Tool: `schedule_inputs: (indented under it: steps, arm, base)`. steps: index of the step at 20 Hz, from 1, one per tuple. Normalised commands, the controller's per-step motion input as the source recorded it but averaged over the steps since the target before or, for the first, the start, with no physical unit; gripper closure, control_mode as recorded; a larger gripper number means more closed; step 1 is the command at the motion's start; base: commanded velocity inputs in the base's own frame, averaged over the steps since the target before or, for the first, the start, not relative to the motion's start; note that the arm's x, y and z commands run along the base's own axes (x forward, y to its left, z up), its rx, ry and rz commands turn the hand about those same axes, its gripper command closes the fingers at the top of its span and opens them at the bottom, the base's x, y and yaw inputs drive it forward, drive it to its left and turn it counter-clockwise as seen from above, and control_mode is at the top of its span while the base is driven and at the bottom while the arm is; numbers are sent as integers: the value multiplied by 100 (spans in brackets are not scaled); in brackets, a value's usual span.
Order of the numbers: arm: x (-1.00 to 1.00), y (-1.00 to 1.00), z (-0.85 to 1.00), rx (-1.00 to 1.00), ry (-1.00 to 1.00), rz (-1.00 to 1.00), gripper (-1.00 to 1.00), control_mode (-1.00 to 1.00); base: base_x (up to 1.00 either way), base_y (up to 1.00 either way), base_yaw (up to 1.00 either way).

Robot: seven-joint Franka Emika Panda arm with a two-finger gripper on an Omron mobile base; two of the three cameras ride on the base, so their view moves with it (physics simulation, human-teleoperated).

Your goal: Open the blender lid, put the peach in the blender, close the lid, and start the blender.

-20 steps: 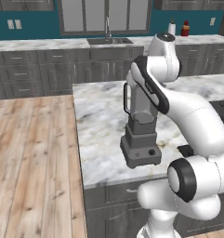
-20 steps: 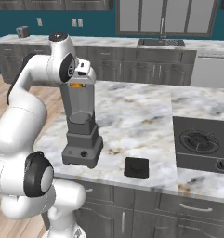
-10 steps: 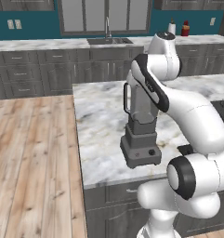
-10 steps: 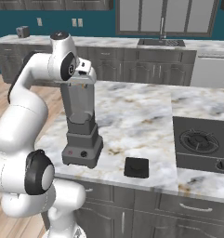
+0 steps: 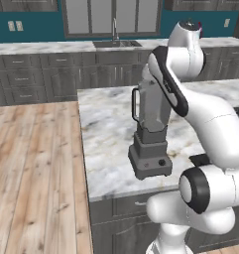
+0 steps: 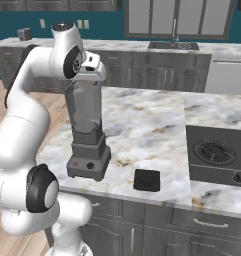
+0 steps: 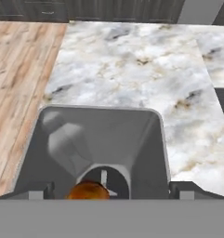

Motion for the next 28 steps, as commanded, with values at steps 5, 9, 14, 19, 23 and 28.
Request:
schedule_inputs:
  steps: [5,9,14,19,23,28]
  arm:
    - [-26,-62,1,0,-1,0,-100,-100]
    - [-42,-91,-37,1,0,0,-100,-100]
    - [-41,-85,-63,2,1,0,-100,-100]
    - [-25,-66,-75,0,3,0,-100,-100]
    - [-21,-56,-79,0,5,0,-100,-100]
    - [-18,-42,-84,0,8,0,-100,-100]
  base:
    - [0,0,0]
    - [0,0,0]
    - [0,0,0]
    - [0,0,0]
    - [0,0,0]
    - [0,0,0]
